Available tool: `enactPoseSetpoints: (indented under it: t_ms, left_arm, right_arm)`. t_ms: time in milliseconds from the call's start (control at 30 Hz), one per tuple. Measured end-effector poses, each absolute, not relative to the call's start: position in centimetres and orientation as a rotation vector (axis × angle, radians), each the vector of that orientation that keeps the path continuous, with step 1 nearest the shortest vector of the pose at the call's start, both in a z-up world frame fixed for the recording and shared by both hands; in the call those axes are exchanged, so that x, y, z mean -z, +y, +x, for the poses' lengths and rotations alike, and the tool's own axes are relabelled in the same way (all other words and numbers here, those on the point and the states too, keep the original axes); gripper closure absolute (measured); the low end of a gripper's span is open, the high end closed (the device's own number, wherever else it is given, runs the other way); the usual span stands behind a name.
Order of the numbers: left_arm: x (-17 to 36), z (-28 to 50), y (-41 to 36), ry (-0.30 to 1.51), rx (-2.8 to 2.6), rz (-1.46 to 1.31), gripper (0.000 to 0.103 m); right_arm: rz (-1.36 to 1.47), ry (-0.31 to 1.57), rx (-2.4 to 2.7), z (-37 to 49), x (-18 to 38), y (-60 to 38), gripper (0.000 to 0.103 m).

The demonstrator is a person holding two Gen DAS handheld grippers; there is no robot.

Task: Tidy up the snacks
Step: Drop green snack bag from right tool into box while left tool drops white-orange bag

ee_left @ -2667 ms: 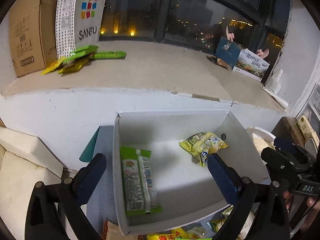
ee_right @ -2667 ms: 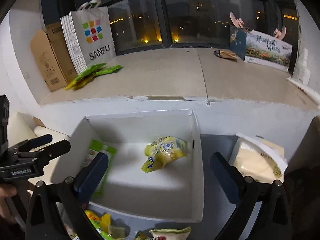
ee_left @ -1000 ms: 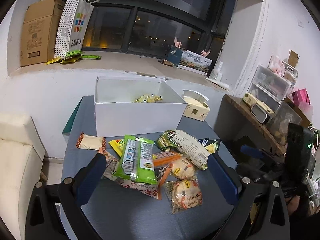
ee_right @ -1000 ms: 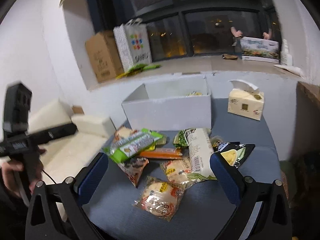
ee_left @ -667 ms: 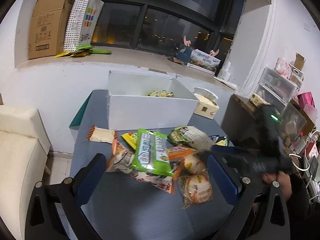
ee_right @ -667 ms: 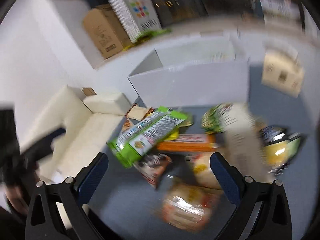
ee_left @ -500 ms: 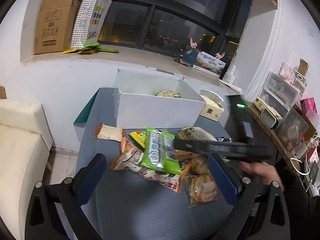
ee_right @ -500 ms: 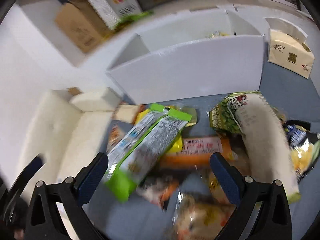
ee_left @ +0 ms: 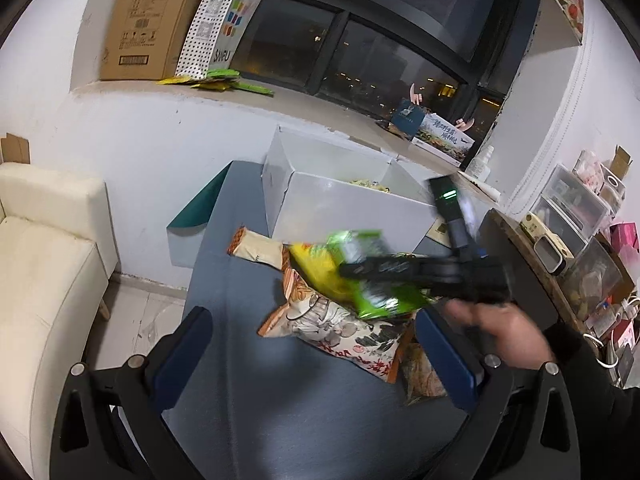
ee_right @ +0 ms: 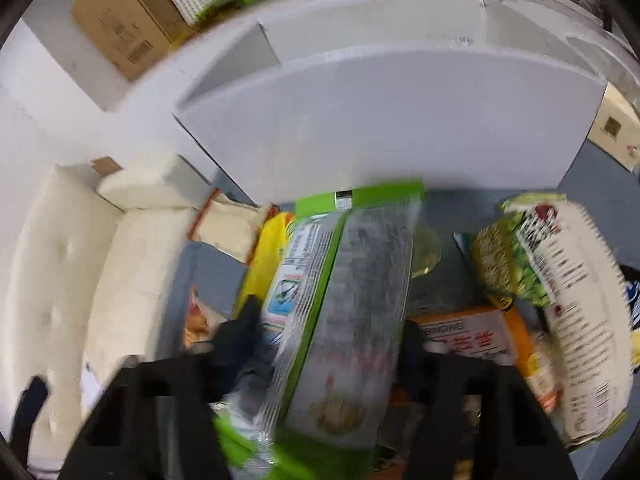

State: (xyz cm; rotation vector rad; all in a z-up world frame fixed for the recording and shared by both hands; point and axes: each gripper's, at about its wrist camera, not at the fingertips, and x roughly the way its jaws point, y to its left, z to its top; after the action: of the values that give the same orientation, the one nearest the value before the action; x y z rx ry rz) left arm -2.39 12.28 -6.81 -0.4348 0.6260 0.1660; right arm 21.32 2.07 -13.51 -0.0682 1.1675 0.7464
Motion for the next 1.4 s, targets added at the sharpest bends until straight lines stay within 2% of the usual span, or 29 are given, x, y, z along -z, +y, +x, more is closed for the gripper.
enactPoseSetpoints:
  t_ms: [333,400,567,733,833,900,933,967,1000,1133,1200,1400]
  left_arm:
    - [9.3,0.3,9.9,0.718,-0.088,-0.470,0.000]
    - [10.7,1.2,9.6,0.767,-0.103,-0.534,0.000]
    - [15.5,4.0,9.9,0.867,-0.150,-0.904,0.000]
    - [17.8,6.0,10.1,0.875,-0.292,-1.048,0.000]
    - [18.3,7.1,10.3,0.878,-0.374,-1.028,0.001]
    - [18.1,7.5,9.9,0.871,-0.376,-1.001,0.007]
    - [18.2,7.6,9.8,0.871,-0.355,-1.002,0.036]
    - [18.3,7.7,9.7,0.883,-0.338,-0.998,0.046]
    - [18.4,7.8,9.6,0.881,-0.315,-0.996,0.047]
    - [17.8,6.7,9.7,0.854,-0.274,-0.928,0.067]
    - [17.2,5.8,10.2,0.834,-0.267,-0.904,0.071]
    - [14.1,3.8,10.2,0.812,-0.232,-0.712,0.071]
  right_arm:
    - [0.042,0.902,-0.864,19.6,5.3,-6.8,0.049]
    - [0.064,0.874,-0.867,18.8,4.7,-8.9,0.049]
    - [0.101,0.829,-0.849,16.6,4.0,-13.9,0.049]
    - [0.121,0.812,-0.853,15.8,4.2,-16.2,0.049]
    - [0.141,0.815,-0.852,15.9,4.7,-16.7,0.049]
    - [0.148,0.815,-0.849,16.0,4.9,-17.2,0.049]
    - [0.153,0.816,-0.848,16.1,5.0,-17.3,0.049]
    - [0.157,0.819,-0.848,16.1,5.1,-17.5,0.049]
    - [0.161,0.821,-0.848,16.1,5.1,-17.6,0.049]
    - [0.178,0.825,-0.853,16.1,5.4,-18.0,0.049]
    - [0.177,0.825,-0.863,15.9,5.6,-18.0,0.049]
    - [0.167,0.835,-0.881,15.8,6.2,-17.5,0.049]
